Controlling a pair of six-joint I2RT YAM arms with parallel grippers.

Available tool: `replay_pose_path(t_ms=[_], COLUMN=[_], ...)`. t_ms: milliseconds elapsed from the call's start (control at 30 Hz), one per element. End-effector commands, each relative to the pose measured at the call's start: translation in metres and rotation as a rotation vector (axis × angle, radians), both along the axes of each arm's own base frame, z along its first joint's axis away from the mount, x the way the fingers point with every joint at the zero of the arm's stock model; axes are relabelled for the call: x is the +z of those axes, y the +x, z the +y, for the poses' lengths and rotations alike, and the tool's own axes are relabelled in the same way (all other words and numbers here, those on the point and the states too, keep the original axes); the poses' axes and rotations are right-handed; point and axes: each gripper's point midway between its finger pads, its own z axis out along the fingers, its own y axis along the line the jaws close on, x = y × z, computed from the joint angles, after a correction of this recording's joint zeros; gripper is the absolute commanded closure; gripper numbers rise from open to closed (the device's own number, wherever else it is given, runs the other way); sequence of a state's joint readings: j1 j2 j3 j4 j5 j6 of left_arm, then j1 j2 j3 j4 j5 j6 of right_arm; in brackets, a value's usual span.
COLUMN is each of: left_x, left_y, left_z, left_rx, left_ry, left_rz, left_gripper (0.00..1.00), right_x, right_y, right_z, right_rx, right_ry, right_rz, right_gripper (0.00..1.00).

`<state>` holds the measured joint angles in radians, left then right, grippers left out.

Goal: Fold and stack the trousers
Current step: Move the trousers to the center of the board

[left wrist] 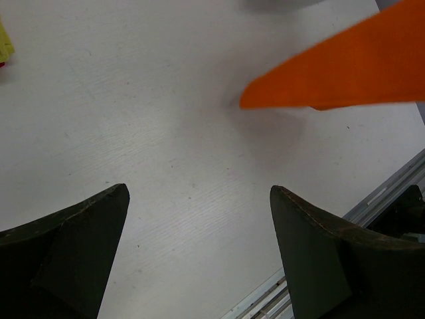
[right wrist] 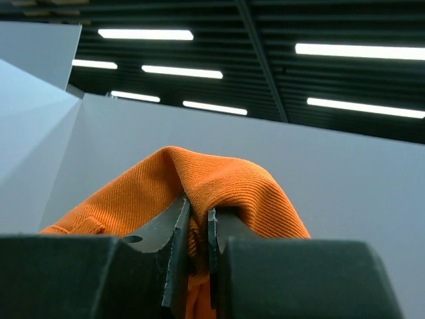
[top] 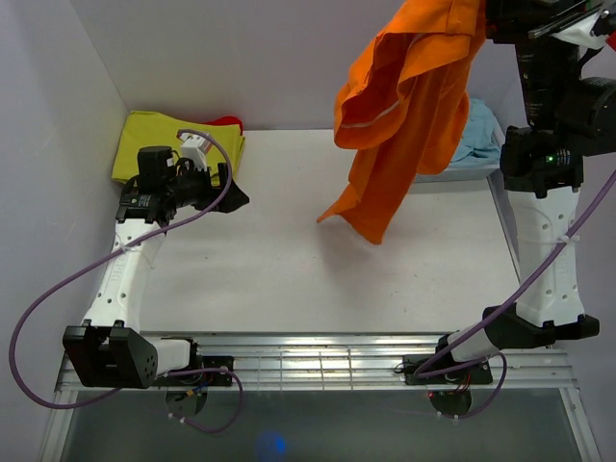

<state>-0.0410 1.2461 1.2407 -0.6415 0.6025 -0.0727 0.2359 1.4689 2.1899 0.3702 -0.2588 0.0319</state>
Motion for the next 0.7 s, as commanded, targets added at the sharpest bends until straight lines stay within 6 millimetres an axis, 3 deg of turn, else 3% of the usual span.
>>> replay_pose_path(t_ms=[0, 200, 400, 667], left_x=[0.013, 0.010, 0.005, -0.001], left_y=[-0.004, -0.003, -0.003, -0.003], left_z=[0.002, 0.002, 0.001, -0.001], left_rx=[0.007, 0.007, 0.003, -0.005], left_ry=[-0.008, -0.010, -0.009, -0.019], left_rz=[-0.050, -0.039, -0.031, -0.014], left_gripper=[0.02, 0.02, 0.02, 0.02], right_x=[0.060, 0.076, 0.077, 0.072], right_y=[-0.101, -0.127, -0.157, -0.189], right_z=[-0.037, -0.029, -0.032, -0.013], right_rx=[-0.043, -0.088, -0.251, -0.432], right_ry=[0.159, 0.158, 0.182, 0.136], right_rz=[-0.399, -0.571, -0.770, -1.034], right_gripper=[0.92, 0.92, 0.92, 0.92])
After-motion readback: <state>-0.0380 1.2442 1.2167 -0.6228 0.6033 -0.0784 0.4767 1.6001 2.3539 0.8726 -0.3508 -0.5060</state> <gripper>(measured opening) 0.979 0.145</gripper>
